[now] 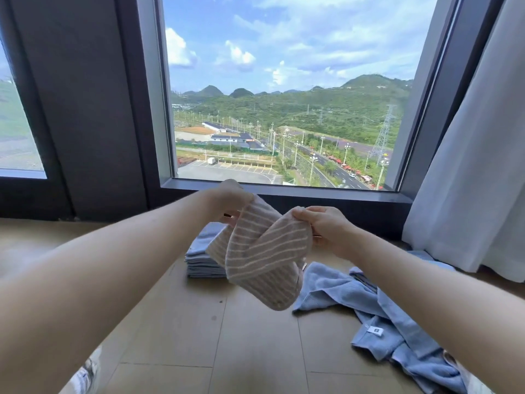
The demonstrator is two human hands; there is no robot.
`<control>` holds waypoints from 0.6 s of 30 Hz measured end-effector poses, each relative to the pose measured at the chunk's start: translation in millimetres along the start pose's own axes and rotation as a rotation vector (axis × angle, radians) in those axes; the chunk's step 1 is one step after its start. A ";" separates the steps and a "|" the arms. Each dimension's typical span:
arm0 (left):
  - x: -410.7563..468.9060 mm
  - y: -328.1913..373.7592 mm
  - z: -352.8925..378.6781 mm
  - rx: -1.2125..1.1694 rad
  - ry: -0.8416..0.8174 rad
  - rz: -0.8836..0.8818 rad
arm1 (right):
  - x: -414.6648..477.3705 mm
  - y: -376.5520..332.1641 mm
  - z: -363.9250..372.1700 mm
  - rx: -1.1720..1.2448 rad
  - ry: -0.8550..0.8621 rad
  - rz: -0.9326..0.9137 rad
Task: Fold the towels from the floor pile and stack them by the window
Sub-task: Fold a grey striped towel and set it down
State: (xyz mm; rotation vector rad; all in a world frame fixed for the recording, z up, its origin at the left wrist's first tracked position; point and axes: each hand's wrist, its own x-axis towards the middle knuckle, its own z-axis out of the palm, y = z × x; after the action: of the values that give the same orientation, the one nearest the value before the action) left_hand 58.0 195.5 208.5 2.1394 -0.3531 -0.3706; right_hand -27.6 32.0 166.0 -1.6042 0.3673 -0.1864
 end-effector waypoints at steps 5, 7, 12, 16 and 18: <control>-7.1 3.0 -6.2 0.173 -0.030 0.170 | 3.8 -5.9 5.8 -0.111 0.021 -0.017; -12.0 5.7 -7.8 0.243 -0.082 0.241 | 1.8 -7.9 10.8 -0.293 -0.022 -0.105; -21.1 4.0 -3.5 0.383 -0.191 0.424 | -1.6 -30.7 16.3 -0.466 -0.109 -0.277; -19.2 -5.1 6.7 0.322 -0.099 0.497 | -4.0 -35.4 12.9 -0.469 -0.047 -0.392; -15.9 -13.3 13.0 0.277 -0.038 0.507 | -3.2 -29.3 9.7 -0.461 -0.013 -0.396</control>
State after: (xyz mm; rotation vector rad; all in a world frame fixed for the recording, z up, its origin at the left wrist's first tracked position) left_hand 39.9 199.3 192.5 2.2107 -0.9905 -0.0700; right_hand -23.7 43.2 194.8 -2.1253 0.0770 -0.4157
